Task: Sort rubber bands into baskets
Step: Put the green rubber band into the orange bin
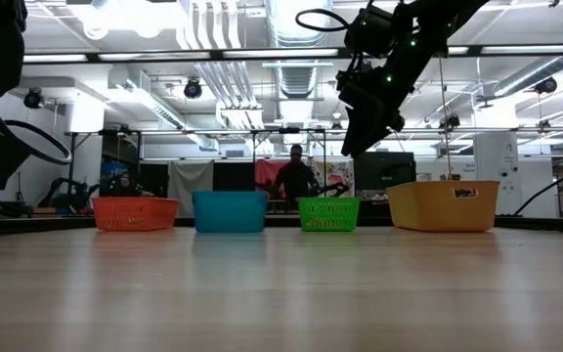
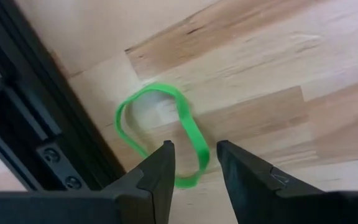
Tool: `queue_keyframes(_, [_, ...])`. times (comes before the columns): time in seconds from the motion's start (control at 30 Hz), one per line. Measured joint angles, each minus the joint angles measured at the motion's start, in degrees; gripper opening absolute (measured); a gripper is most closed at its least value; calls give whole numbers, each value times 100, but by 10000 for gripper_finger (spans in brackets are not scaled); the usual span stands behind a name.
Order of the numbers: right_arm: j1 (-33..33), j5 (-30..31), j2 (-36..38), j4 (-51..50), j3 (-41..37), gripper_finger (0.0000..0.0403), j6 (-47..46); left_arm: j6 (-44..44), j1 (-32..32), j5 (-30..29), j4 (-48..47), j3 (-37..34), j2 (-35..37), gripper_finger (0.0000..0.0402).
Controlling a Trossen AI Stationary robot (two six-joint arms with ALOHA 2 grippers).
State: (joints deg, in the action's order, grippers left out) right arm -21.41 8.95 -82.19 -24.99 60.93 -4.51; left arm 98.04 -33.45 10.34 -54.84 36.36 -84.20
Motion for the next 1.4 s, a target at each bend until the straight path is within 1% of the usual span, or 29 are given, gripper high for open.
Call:
queue_keyframes(0.07, [15, -2, 0, -1, 0, 194, 2, -7, 0, 7, 69, -44, 6, 113])
queue_keyframes(0.13, [20, -2, 0, 0, 0, 194, 2, -79, -7, 3, 101, -39, 6, 95])
queue_keyframes(0.27, [20, -2, 0, -9, 0, 194, 2, -406, -19, -64, 141, 64, -10, 20])
queue_keyframes(0.3, [21, -3, 0, -8, 0, 194, 2, -431, -23, -109, 116, 112, -11, 11])
queue_keyframes(0.43, [96, -7, 0, -22, 0, 194, 13, -742, -28, -662, 41, 511, -4, 2])
queue_keyframes(0.5, [173, -19, 2, -119, 0, 194, 17, -1071, -27, -1193, -11, 845, 13, 1])
queue_keyframes(0.57, [265, -19, 21, -278, -2, 194, 7, -1561, -26, -1974, -29, 1267, 65, 1])
queue_keyframes(0.73, [611, -19, 104, -431, -128, 194, -54, -3006, -26, -4472, -398, 2428, 296, 0])
queue_keyframes(0.77, [696, -20, 137, -430, -181, 194, -109, -3340, -24, -4878, -452, 2621, 377, 0])
queue_keyframes(0.87, [1034, -16, 342, -421, -392, 194, -353, -4411, 79, -5670, -459, 3052, 689, 0])
queue_keyframes(0.97, [1469, -17, 623, -266, -684, 194, -581, -5226, 386, -6068, -466, 3178, 1101, 0])
queue_keyframes(1.03, [1760, -15, 872, -103, -900, 194, -710, -5624, 747, -6138, -415, 3097, 1388, 0])
queue_keyframes(1.1, [2011, -7, 1158, 153, -1104, 194, -834, -5913, 1237, -6061, -279, 2839, 1698, 0])
queue_keyframes(1.17, [2217, 2, 1446, 430, -1337, 194, -927, -6157, 1848, -5838, 49, 2489, 2011, 0])
queue_keyframes(1.2, [2296, 2, 1586, 614, -1445, 194, -960, -6268, 2229, -5637, 214, 2298, 2159, 0])
queue_keyframes(1.23, [2352, 2, 1714, 784, -1547, 194, -995, -6361, 2627, -5403, 392, 2106, 2294, 0])
queue_keyframes(1.3, [2443, 4, 1927, 992, -1675, 194, -1127, -6616, 3564, -4723, 984, 1750, 2497, 0])
queue_keyframes(1.4, [2516, 10, 2084, 1069, -1714, 194, -1282, -7476, 4971, -3303, 2257, 1164, 2600, 0])
